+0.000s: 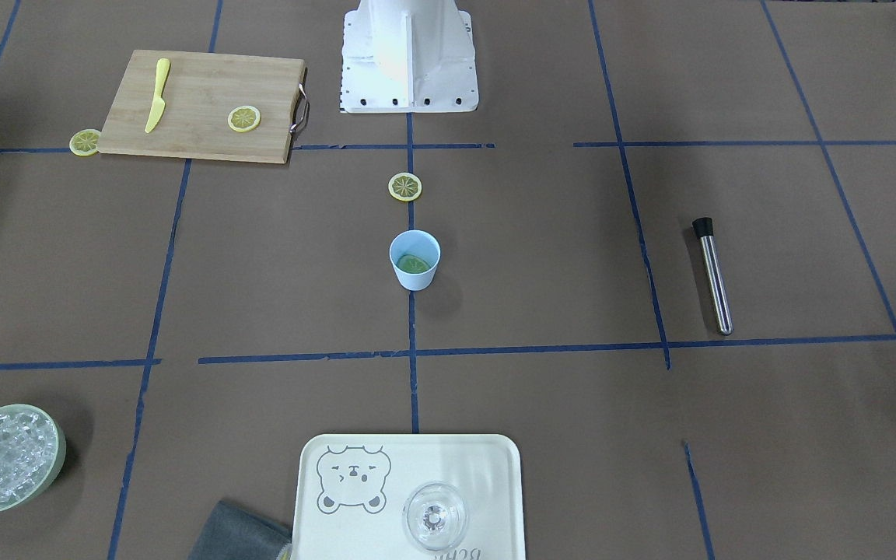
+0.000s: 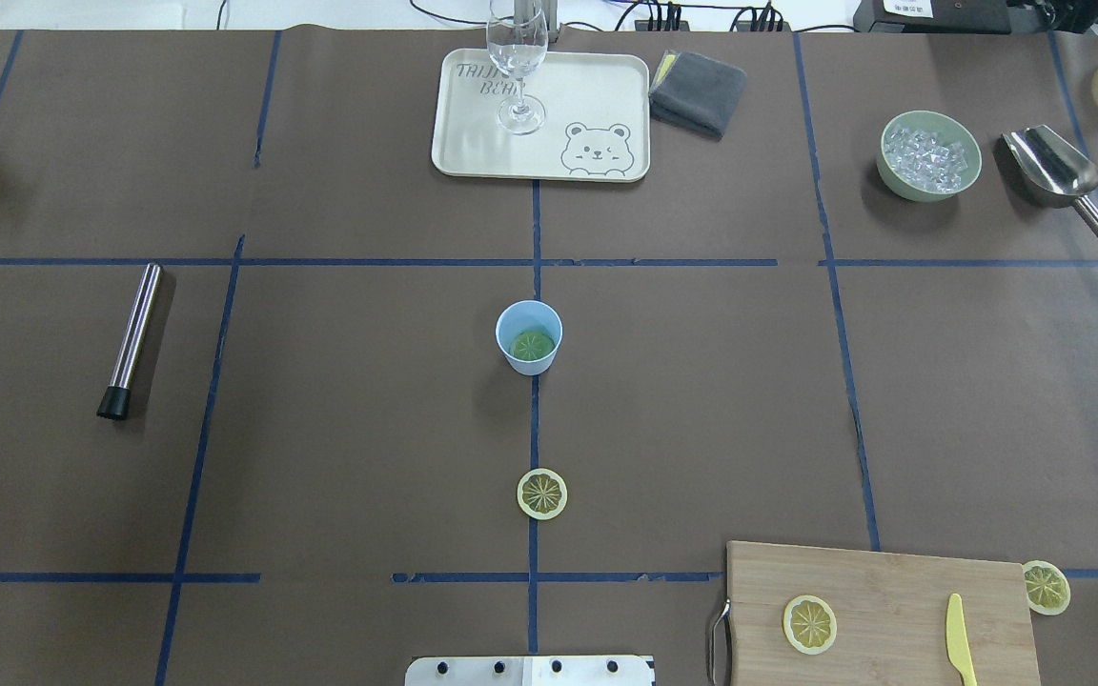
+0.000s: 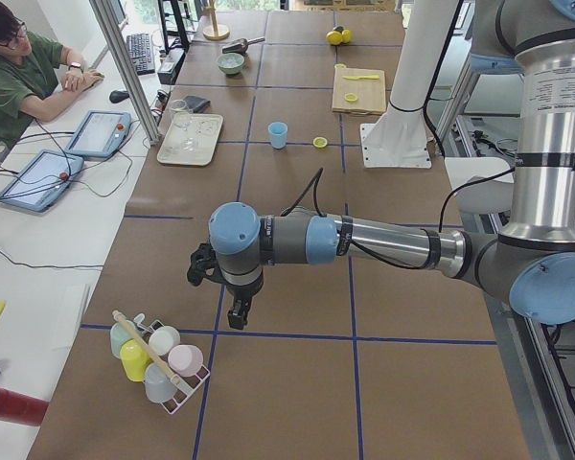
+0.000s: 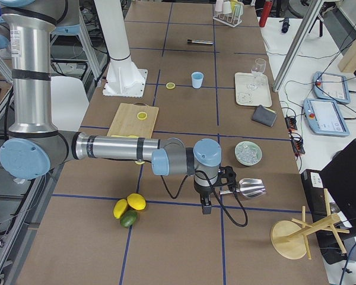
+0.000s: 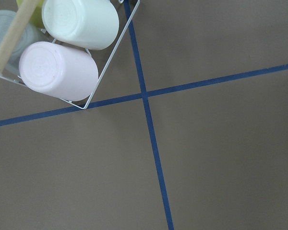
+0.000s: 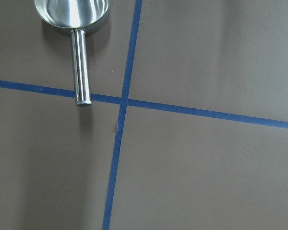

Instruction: Squeeze lemon into cup

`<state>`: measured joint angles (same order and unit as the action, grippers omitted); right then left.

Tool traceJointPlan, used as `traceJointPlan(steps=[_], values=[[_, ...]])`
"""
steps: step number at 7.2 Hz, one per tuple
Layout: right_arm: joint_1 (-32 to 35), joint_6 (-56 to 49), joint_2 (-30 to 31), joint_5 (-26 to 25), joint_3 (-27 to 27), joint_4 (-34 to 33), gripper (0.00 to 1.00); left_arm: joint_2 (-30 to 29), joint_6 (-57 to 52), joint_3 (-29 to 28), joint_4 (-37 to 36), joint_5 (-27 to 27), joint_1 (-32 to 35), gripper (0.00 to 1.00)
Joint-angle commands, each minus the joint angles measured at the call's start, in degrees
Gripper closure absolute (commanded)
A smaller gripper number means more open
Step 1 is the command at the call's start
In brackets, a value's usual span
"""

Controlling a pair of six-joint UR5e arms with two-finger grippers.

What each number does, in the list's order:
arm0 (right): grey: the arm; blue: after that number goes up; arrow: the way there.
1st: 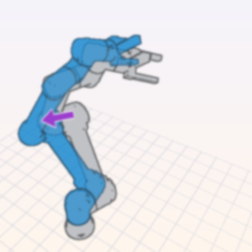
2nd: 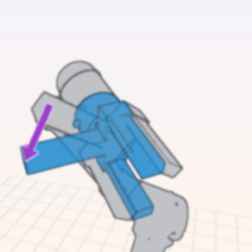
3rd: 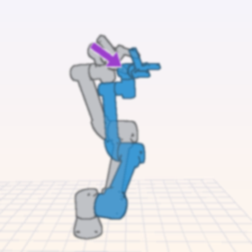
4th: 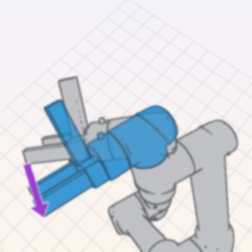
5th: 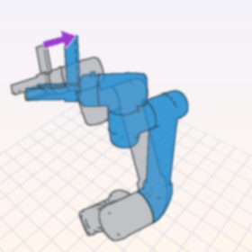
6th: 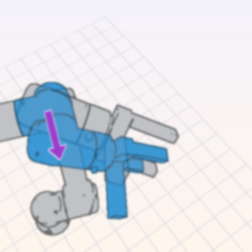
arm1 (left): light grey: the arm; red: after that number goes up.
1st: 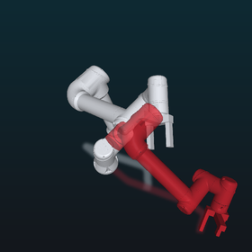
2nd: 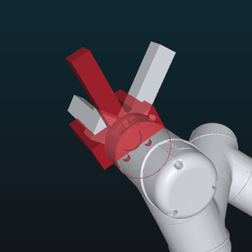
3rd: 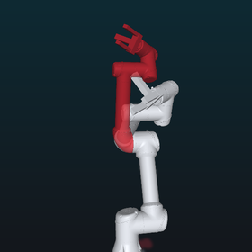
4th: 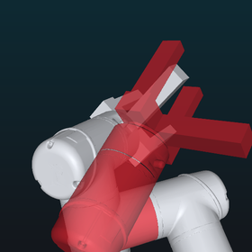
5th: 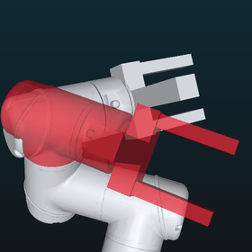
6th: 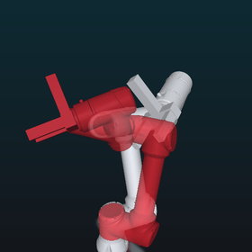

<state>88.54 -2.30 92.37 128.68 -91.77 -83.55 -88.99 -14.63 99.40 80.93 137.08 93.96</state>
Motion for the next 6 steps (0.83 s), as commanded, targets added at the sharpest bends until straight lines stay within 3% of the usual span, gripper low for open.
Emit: traceJointPlan(steps=[1, 2, 6], values=[[0.0, -0.2, 0.0, 1.3, -0.7, -0.2, 0.0, 1.0, 0.0, 0.2, -0.1, 0.7, 0.0, 0.0], [0.1, -0.9, 0.3, 4.9, -0.8, -0.5, 0.0, 1.0, 0.0, -0.1, -0.1, 0.7, 0.0, 0.0], [1.4, -1.8, 3.2, 5.7, -2.3, -0.4, 0.0, 1.2, 0.0, 0.2, -0.1, 0.7, 0.1, 0.0]])
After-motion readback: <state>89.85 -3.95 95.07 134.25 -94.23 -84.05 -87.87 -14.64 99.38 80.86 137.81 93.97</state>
